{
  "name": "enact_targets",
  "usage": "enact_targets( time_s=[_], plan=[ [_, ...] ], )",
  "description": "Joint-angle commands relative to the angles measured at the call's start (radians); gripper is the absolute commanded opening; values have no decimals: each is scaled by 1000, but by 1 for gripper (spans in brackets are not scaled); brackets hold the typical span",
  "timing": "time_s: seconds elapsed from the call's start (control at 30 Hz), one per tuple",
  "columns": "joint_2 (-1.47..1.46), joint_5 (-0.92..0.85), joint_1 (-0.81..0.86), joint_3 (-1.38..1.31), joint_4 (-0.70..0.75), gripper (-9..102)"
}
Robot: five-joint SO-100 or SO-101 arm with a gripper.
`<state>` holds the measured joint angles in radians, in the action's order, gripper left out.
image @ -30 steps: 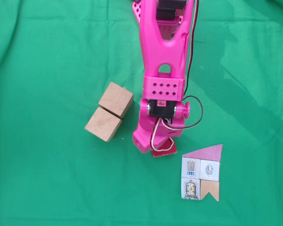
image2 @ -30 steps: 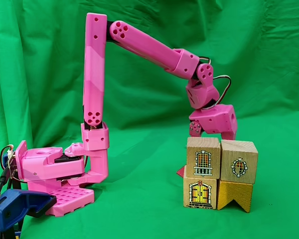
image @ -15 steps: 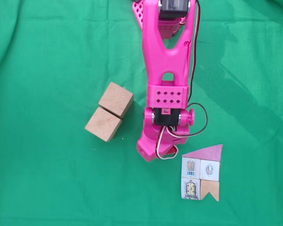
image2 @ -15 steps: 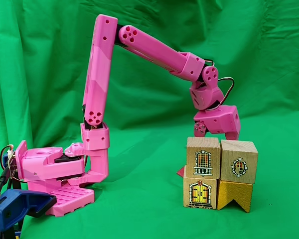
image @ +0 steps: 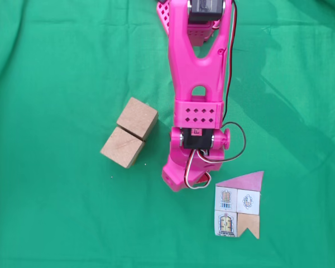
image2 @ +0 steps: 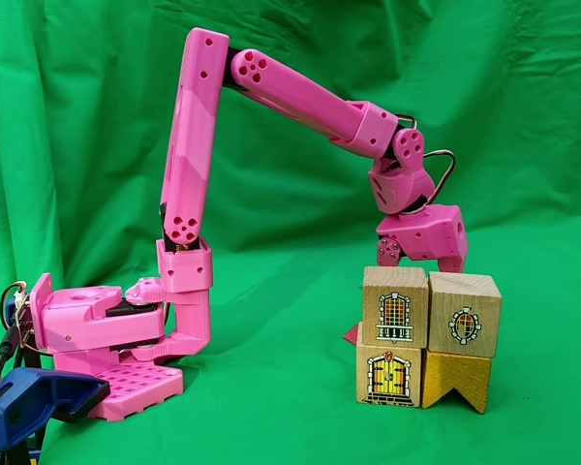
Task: Grasp some building blocks and build the house on the picture.
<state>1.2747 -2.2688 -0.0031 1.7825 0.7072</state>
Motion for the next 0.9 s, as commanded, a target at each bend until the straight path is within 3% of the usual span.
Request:
enact_targets(
  time_s=[0.0, 0.27, 0.87],
  plan=[
    [6, 6, -3, -18, -6, 33],
    [14, 6, -2, -18, -6, 19],
    [209, 6, -3, -18, -5, 19]
  ],
)
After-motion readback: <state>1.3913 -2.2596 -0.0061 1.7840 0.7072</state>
